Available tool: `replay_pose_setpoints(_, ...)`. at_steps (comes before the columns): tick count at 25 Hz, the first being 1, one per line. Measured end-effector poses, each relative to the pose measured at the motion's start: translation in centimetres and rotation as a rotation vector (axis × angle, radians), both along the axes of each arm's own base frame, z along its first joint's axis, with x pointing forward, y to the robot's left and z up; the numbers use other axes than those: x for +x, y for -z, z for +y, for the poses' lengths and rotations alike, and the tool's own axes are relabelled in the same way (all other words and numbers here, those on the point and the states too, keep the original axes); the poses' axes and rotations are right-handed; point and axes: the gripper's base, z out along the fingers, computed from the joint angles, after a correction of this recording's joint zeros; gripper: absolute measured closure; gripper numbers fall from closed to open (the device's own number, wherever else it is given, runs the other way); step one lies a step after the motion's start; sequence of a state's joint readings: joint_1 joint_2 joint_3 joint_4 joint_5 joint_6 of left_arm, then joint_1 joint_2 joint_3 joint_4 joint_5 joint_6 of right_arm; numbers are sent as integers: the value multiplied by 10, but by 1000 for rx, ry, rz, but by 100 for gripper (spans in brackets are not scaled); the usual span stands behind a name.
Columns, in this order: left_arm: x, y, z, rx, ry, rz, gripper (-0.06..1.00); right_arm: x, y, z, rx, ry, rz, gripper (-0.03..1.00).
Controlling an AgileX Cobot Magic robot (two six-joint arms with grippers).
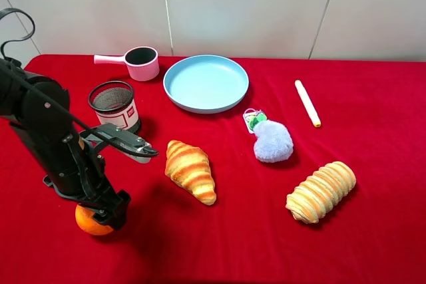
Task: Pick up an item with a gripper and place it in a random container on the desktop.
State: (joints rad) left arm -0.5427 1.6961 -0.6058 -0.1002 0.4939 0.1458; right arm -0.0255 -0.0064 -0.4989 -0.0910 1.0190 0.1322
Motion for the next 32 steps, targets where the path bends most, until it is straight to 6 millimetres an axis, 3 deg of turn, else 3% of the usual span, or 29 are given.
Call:
replay_pose_setpoints(8, 0, 0, 0, 0, 2, 0, 22, 0, 0, 0, 0, 0, 0, 28)
replay_pose_setpoints(32, -2, -6, 1, -10, 0, -7, 23, 0, 0, 0, 0, 0, 0, 28)
